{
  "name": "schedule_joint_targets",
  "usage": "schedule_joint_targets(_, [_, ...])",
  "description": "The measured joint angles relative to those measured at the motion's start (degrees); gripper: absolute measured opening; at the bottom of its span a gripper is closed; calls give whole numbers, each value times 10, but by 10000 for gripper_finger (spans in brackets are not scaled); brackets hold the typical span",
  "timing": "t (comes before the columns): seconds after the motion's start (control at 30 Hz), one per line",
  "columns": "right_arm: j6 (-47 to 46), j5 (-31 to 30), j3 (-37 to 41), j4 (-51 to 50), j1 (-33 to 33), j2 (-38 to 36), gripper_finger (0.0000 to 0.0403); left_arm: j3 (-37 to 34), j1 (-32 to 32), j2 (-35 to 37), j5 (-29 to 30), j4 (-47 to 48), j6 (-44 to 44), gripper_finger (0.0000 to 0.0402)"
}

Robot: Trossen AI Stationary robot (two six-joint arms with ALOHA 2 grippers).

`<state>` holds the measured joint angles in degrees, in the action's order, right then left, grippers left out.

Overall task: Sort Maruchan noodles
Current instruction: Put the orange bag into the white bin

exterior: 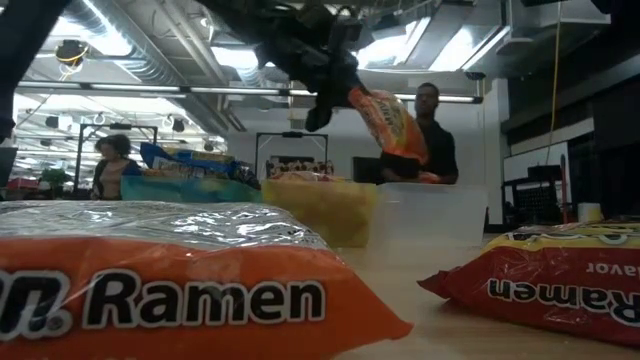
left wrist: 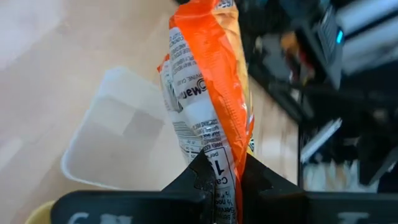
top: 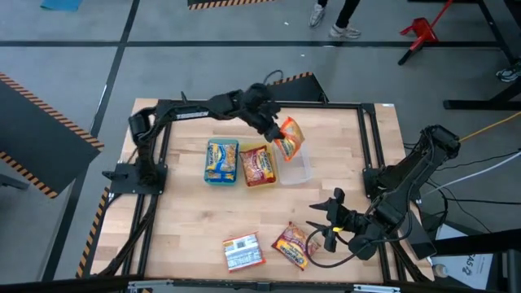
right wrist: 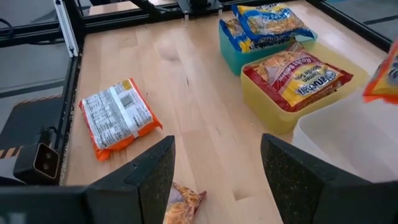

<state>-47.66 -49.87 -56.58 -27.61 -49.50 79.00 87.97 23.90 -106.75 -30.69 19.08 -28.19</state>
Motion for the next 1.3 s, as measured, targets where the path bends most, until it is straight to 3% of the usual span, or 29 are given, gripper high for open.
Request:
schedule_joint_targets(0.13, [-1, 5, 0, 1, 0, 0, 223, 86, 11, -43, -21, 95, 66, 16])
schedule_joint_targets(0.27, [-1, 6, 0, 0, 0, 0, 223, 127, 6, -77, -37, 123, 113, 16])
schedule_joint_targets(0.73, [-1, 7, 0, -5, 0, 0, 223, 124, -21, -118, -28, 153, 229, 16])
schedule_joint_targets(1.3, [-5, 10, 0, -10, 0, 0, 223, 124, -37, -141, -31, 167, 268, 19])
